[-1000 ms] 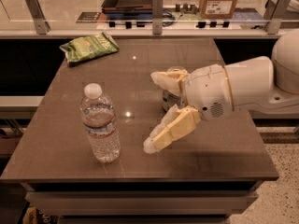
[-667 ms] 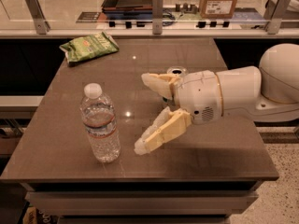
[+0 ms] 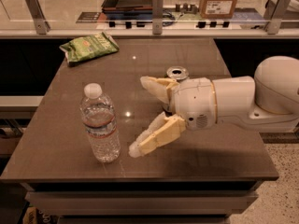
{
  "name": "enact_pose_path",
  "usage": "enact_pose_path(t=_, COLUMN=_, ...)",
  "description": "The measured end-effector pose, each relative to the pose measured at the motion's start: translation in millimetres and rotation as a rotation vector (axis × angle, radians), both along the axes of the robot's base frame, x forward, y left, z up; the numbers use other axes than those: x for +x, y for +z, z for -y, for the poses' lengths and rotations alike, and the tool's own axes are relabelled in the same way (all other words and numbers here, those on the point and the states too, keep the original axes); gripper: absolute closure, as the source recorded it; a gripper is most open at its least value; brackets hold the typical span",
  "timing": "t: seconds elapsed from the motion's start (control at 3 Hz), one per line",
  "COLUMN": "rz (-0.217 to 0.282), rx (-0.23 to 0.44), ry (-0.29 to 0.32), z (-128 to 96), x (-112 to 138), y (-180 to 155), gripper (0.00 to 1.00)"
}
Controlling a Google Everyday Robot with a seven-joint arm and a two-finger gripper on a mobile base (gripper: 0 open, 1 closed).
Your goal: Move water bottle near green jalapeno chip bag
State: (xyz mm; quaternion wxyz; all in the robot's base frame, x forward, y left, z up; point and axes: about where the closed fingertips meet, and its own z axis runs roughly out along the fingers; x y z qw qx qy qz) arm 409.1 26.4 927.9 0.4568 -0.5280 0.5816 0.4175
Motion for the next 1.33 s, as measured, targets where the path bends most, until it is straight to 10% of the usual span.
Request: enact_pose_path(t=1.33, rz=0.109, rx=0.192, ry=0.006, z=-53.3, x=-2.6, y=-7.0, gripper=0.00)
